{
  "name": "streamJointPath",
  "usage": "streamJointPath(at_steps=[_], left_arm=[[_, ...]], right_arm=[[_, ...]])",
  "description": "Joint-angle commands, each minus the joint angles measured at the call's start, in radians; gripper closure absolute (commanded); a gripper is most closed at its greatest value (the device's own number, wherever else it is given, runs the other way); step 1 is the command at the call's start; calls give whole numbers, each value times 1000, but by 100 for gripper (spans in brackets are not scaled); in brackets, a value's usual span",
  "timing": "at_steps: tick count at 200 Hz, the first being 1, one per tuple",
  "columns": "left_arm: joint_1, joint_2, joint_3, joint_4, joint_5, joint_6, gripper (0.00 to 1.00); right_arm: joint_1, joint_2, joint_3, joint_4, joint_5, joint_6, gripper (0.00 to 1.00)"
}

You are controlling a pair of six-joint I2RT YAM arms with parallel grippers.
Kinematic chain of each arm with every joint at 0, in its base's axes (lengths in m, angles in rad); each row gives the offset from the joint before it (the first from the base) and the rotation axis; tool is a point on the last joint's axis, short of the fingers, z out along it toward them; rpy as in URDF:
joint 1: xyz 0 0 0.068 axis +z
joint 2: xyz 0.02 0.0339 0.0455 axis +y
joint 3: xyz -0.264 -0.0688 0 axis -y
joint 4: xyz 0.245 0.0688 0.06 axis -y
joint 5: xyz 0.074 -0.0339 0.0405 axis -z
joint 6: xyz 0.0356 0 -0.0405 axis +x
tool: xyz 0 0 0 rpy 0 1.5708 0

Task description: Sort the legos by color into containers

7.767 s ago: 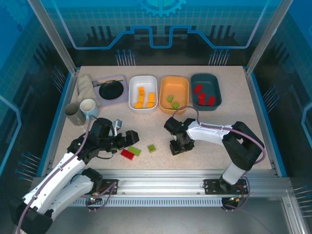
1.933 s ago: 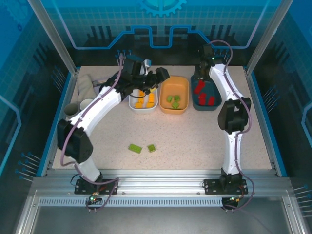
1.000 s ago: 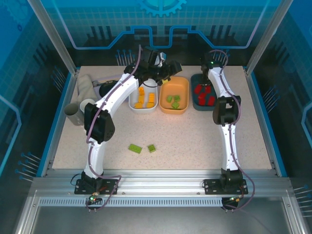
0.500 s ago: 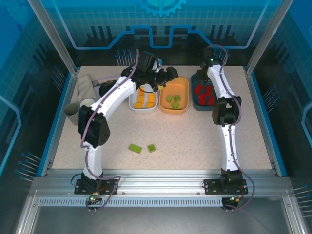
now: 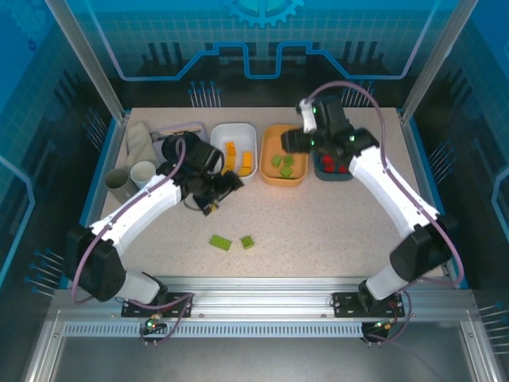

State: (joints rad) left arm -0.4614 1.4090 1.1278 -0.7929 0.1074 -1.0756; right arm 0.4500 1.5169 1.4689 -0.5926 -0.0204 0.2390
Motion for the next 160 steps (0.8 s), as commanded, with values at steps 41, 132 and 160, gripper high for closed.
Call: streamJointPath(at_steps=[41, 132, 160], left_arm=[[-32, -43, -240, 45, -21, -379, 10], [-93, 98, -272, 84, -40, -520, 14], [-124, 86, -325, 133, -46, -565, 16]], right_arm=[[247, -339, -617, 304, -310, -51, 28], [316, -404, -719, 288, -277, -53, 26], [313, -388, -719, 283, -277, -51, 26]])
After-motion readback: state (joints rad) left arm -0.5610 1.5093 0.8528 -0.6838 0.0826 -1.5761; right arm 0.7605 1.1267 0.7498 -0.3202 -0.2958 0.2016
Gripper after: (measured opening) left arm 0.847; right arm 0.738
